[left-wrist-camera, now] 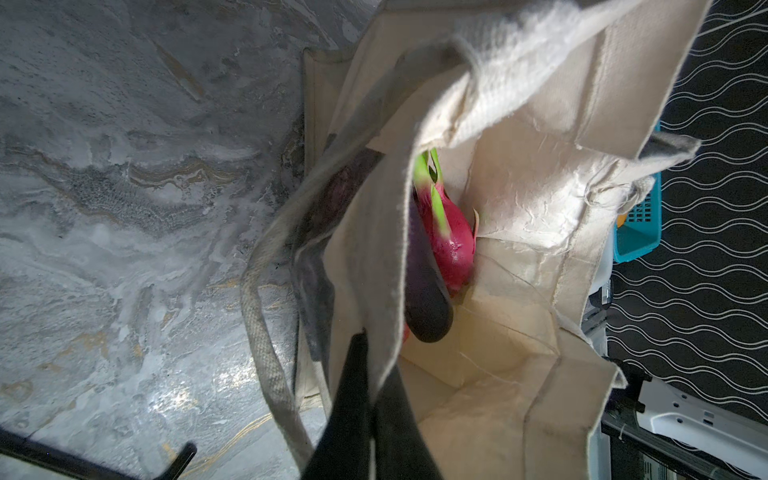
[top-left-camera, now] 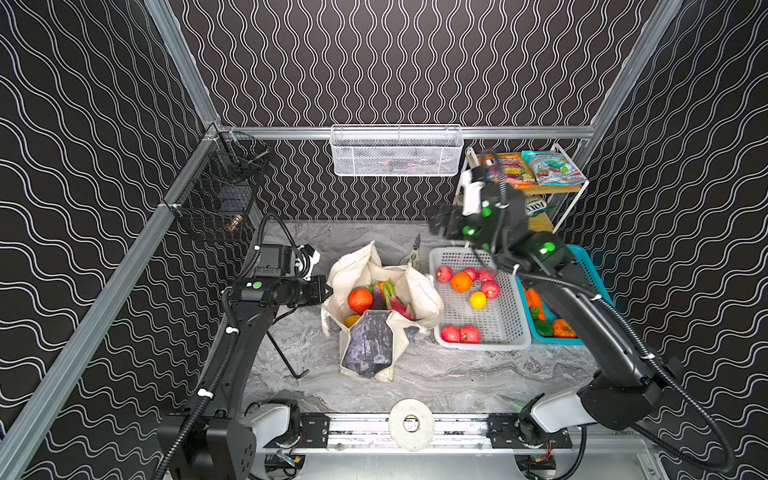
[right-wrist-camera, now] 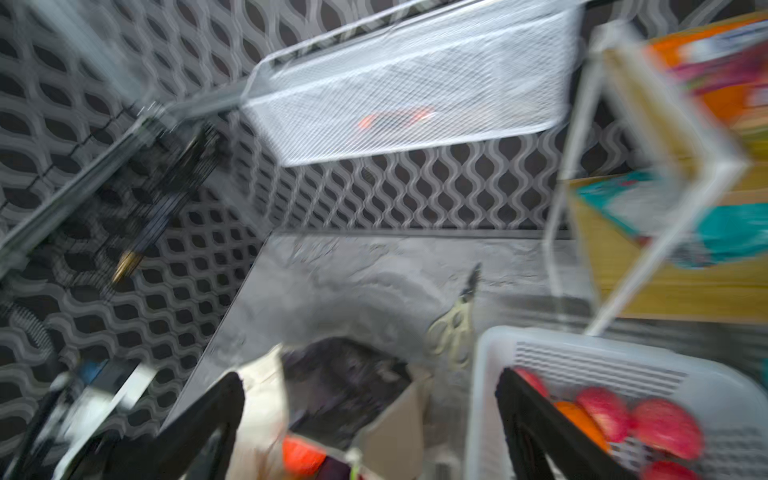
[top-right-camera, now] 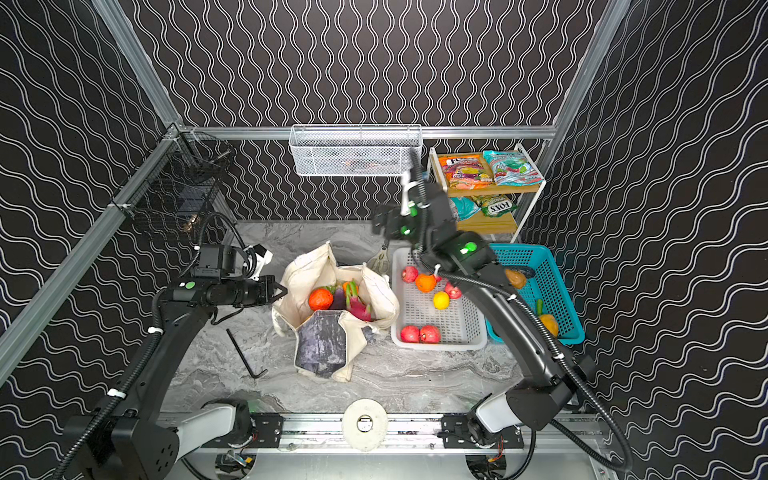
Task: Place the food into the grocery bag and tie it
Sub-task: 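Move the right gripper toward the snack bags on the shelf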
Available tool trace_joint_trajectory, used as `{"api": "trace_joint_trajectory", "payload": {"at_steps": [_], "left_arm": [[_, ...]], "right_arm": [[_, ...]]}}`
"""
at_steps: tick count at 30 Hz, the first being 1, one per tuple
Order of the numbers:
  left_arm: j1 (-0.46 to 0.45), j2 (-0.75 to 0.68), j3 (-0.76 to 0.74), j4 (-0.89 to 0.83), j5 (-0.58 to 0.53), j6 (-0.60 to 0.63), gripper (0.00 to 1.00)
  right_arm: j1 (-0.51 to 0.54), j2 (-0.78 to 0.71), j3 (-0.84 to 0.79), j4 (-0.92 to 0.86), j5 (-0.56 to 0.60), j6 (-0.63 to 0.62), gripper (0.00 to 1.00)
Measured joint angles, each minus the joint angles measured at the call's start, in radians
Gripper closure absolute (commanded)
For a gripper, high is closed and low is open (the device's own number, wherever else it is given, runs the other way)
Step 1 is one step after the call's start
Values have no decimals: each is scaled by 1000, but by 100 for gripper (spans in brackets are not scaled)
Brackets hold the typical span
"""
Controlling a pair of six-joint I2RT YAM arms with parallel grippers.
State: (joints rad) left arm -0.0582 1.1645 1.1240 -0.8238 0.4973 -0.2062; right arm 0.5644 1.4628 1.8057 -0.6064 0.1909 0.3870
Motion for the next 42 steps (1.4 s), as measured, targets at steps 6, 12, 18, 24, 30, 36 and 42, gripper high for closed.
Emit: {"api": "trace_joint_trajectory", "payload": {"at_steps": [6, 12, 18, 24, 30, 36, 42], "left_arm": [[0, -6, 0, 0, 7, 0, 100], [0, -11, 1, -1, 14, 0, 100], [0, -17, -5, 0, 32, 0, 100], [0, -18, -5, -2, 34, 3, 100], [0, -28, -14, -1, 35, 3, 100], [0, -29, -19, 0, 38, 3, 100], [0, -30, -23, 0, 38, 3, 100]], "right_arm": [[-227, -53, 11, 0, -90, 53, 7], [-429, -55, 28, 2, -207, 120, 9], [-651, -59, -10, 44, -356, 243, 12], [-833, -45, -83, 151, -537, 414, 18], [-942, 6, -117, 232, -677, 568, 21], [-988, 75, -71, 258, -738, 629, 24], [-997, 144, -24, 277, -758, 668, 29]]}}
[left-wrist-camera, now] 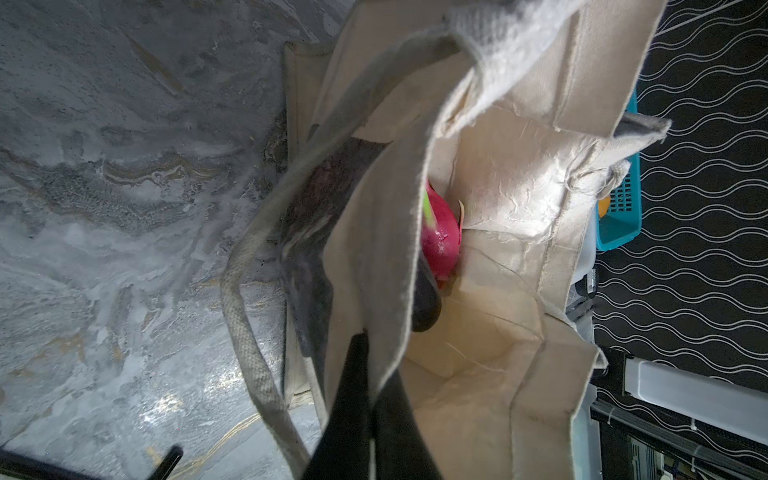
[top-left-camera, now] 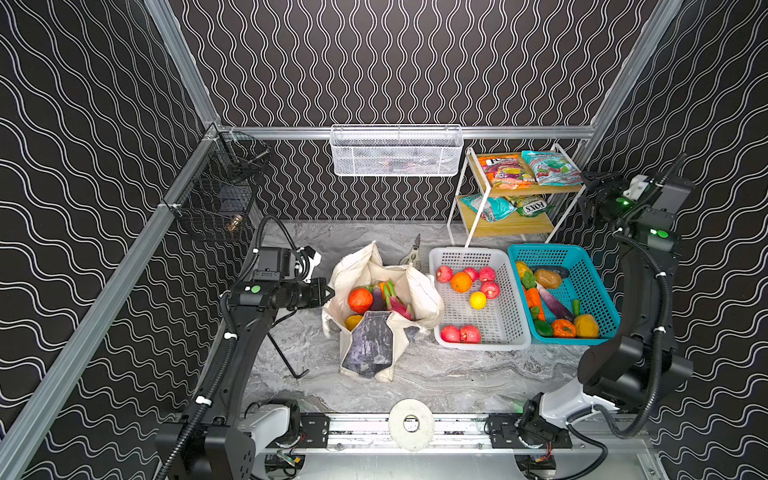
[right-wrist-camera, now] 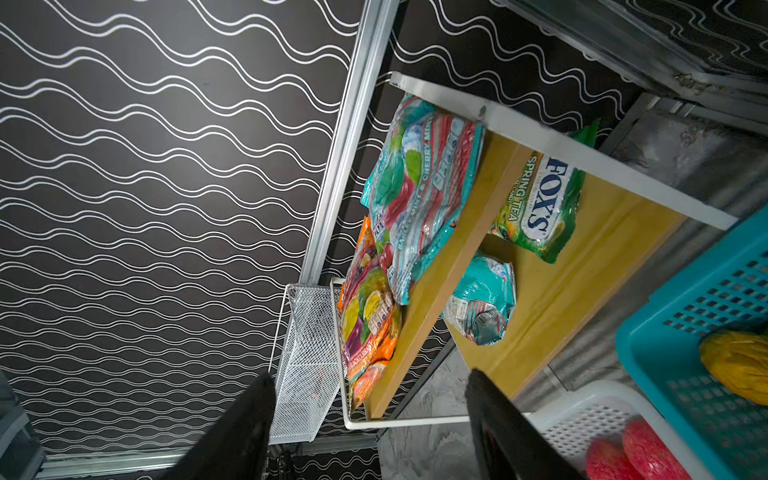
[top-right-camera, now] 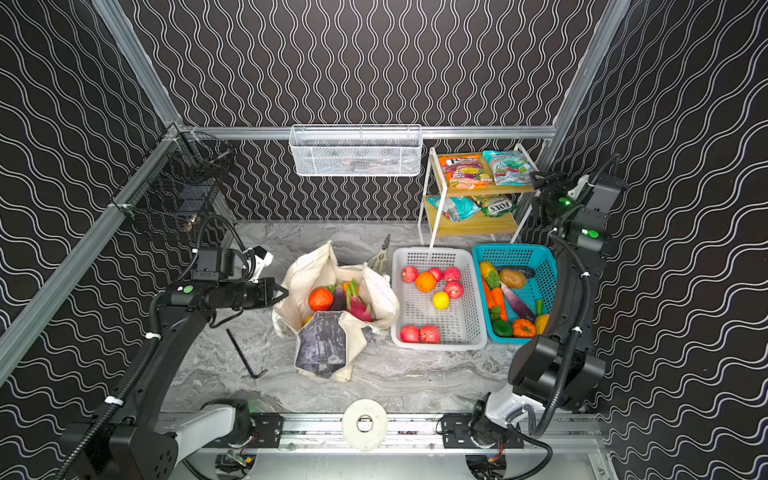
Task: Place the food into the grocery bag and tie it
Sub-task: 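Move the right gripper toward the snack bags on the shelf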
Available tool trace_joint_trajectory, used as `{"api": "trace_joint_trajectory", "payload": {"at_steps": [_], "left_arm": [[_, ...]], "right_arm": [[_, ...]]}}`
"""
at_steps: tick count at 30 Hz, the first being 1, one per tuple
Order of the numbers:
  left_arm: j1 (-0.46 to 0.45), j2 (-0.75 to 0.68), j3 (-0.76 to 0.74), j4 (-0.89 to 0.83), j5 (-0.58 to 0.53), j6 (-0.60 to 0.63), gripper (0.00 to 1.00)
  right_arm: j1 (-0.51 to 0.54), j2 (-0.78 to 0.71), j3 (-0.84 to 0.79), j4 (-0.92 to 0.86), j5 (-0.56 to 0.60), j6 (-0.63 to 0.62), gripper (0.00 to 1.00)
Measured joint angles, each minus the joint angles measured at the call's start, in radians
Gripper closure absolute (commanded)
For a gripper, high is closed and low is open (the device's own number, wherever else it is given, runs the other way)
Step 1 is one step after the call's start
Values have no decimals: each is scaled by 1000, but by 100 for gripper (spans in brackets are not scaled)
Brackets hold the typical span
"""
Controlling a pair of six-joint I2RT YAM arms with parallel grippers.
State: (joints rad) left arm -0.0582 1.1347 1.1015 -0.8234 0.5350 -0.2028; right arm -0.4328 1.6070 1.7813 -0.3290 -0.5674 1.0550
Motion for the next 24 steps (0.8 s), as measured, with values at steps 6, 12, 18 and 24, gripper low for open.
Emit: {"api": "trace_joint_trajectory", "payload": {"at_steps": [6, 12, 18, 24], "left_arm": [[0, -9, -4, -1, -1, 0, 100], [0, -28, 0, -11, -2, 0, 100], [0, -22, 20, -26, -5, 11, 100], [0, -9, 30, -28, -4, 19, 100]], "right_arm": [[0, 67, 48, 5, -17, 8, 31], [0, 125, 90, -3, -13, 7, 35], [7, 193, 137, -5, 9, 10, 40], [8, 243, 190, -12, 24, 18, 51]]}}
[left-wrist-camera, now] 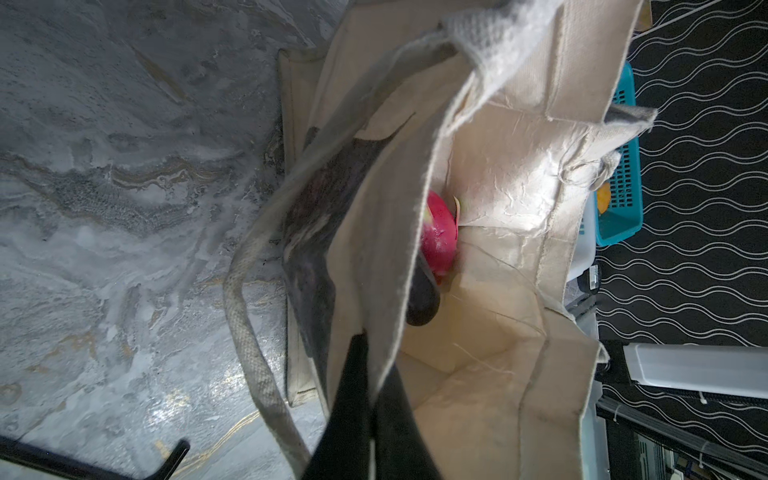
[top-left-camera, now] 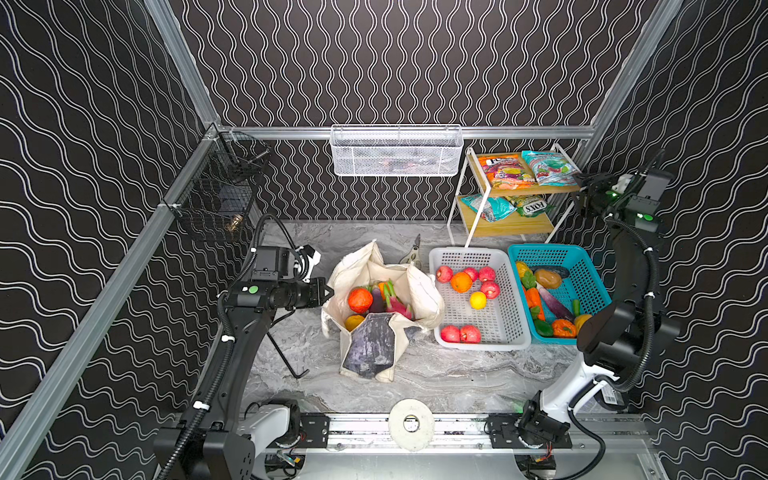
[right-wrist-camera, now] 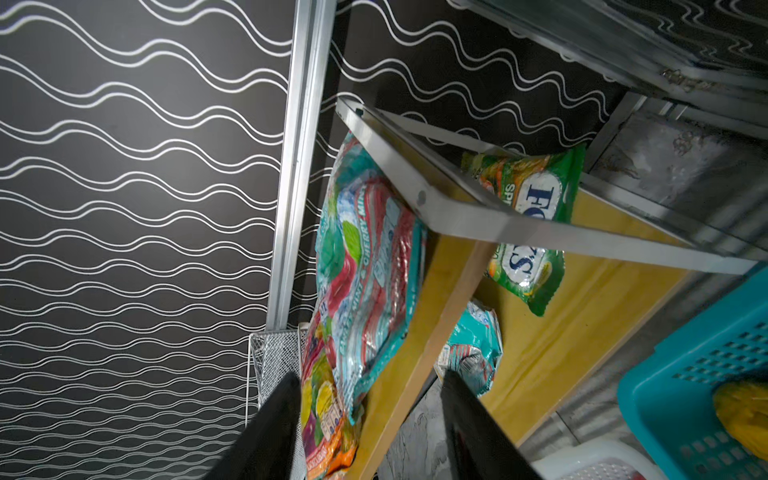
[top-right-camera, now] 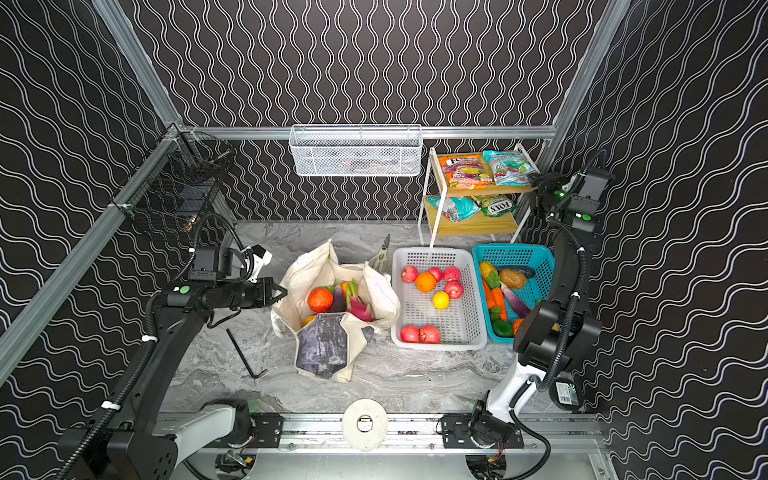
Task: Place the food into the grocery bag and tie it
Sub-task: 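Move the right gripper toward the snack bags on the shelf, then close the right gripper on the teal Fox's candy bag on the shelf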
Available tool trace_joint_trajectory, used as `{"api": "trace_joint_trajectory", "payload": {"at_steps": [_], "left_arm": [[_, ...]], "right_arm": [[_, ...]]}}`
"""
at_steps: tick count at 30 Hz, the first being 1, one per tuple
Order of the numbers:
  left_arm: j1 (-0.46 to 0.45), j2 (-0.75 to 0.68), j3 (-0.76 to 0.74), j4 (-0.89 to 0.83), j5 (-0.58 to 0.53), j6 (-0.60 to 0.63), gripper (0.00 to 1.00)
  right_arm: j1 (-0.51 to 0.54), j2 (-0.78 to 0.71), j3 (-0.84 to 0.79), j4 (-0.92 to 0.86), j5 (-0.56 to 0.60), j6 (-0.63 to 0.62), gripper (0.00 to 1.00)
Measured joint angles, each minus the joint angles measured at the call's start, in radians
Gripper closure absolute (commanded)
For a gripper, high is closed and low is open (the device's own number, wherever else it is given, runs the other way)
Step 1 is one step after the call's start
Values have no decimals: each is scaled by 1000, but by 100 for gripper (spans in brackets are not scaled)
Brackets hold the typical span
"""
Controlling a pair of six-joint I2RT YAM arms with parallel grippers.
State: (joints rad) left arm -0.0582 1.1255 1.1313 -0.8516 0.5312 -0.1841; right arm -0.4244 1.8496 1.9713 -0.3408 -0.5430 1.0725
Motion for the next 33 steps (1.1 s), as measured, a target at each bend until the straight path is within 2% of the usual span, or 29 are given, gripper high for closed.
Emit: {"api": "trace_joint_trajectory", "payload": {"at_steps": [12, 17, 19, 21, 33], "left_arm": [[0, 6, 9, -7, -2, 3, 100], [0, 3, 9, -8, -4, 3, 100], [0, 3, 9, -8, -4, 3, 100], [0, 4, 9, -8, -5, 3, 100], [0, 6, 11, -10, -5, 3, 100]], "right_arm": [[11, 70, 43, 25, 8, 35, 72], [16, 80, 41, 28, 14, 45, 74], [17, 85, 41, 31, 14, 48, 69], [17, 87, 41, 33, 16, 53, 68], [18, 105, 65, 39, 51, 72, 75]]}}
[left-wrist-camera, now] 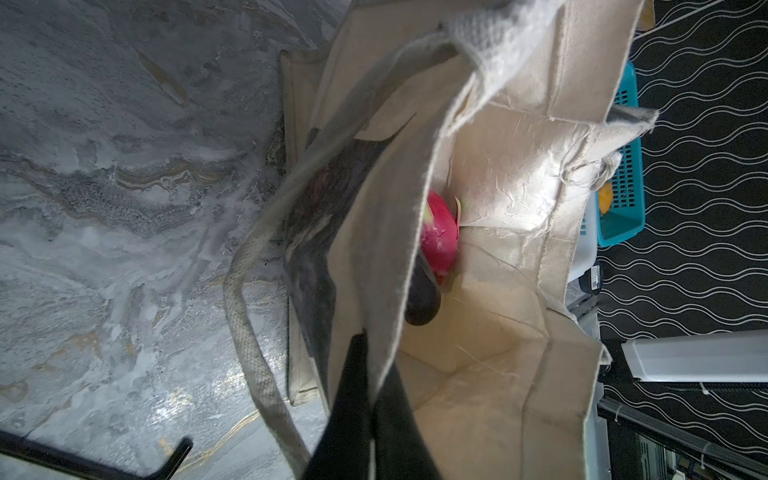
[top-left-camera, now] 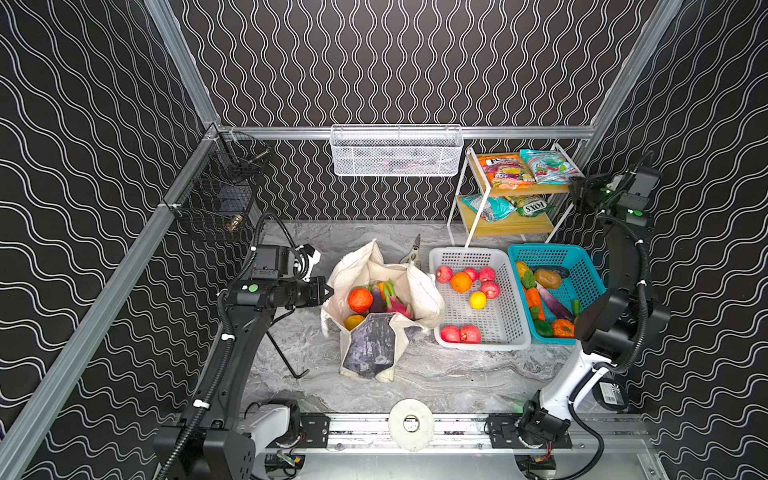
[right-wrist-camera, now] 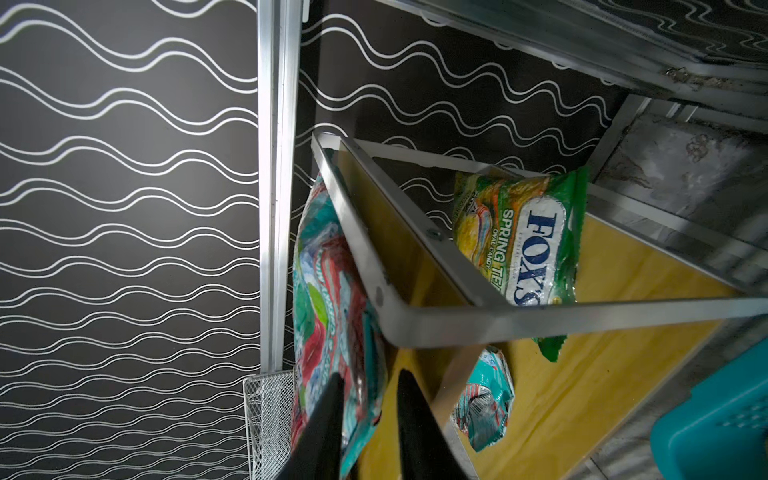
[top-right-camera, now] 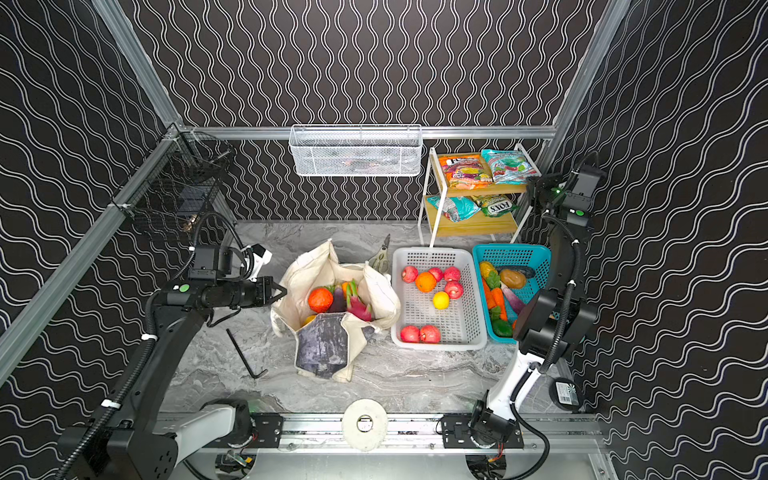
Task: Place the food into the grocery bag and tie it
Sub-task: 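Close the right gripper on the teal Fox's candy bag on the shelf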
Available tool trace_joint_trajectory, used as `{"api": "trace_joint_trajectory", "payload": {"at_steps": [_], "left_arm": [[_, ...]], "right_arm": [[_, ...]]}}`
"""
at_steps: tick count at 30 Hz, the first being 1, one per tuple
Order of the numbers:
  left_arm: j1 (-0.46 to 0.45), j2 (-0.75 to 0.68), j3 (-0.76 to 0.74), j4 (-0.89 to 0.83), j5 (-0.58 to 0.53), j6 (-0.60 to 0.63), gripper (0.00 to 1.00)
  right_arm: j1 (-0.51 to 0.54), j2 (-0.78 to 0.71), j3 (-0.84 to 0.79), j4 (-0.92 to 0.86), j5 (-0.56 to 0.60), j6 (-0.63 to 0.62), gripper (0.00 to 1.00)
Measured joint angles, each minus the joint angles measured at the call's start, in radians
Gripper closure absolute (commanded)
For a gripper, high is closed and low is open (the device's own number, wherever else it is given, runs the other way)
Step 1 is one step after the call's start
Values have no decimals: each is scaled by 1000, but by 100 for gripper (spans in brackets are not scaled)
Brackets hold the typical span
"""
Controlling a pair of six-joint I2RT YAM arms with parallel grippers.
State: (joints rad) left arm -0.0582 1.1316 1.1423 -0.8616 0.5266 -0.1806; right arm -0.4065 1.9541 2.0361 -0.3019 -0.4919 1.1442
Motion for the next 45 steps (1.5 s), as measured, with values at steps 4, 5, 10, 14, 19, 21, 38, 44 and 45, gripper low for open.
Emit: {"api": "trace_joint_trajectory", "payload": {"at_steps": [4, 5, 10, 14, 19, 21, 38, 44, 45], "left_arm": [[0, 0, 0, 0, 0, 0, 100], [0, 0, 0, 0, 0, 0, 100], [0, 0, 0, 0, 0, 0, 100], [0, 0, 0, 0, -1, 0, 100], [0, 0, 0, 0, -3, 0, 100], [0, 0, 0, 0, -3, 0, 100], [0, -18, -15, 1, -2, 0, 100], [0, -30, -31, 5, 0, 0, 100], [0, -31, -31, 5, 0, 0, 100]], "right_arm": [[1, 3, 0, 6, 2, 2, 78], [1, 5, 0, 11, 5, 4, 79], [2, 9, -2, 24, 7, 16, 84], [3, 13, -1, 31, 11, 23, 92], [5, 11, -7, 39, 19, 26, 99], [6, 5, -13, 39, 26, 26, 100], [6, -121, 35, 21, 60, 20, 100], [6, -131, 79, 9, 63, 6, 100], [6, -134, 84, 8, 63, 6, 100]]}}
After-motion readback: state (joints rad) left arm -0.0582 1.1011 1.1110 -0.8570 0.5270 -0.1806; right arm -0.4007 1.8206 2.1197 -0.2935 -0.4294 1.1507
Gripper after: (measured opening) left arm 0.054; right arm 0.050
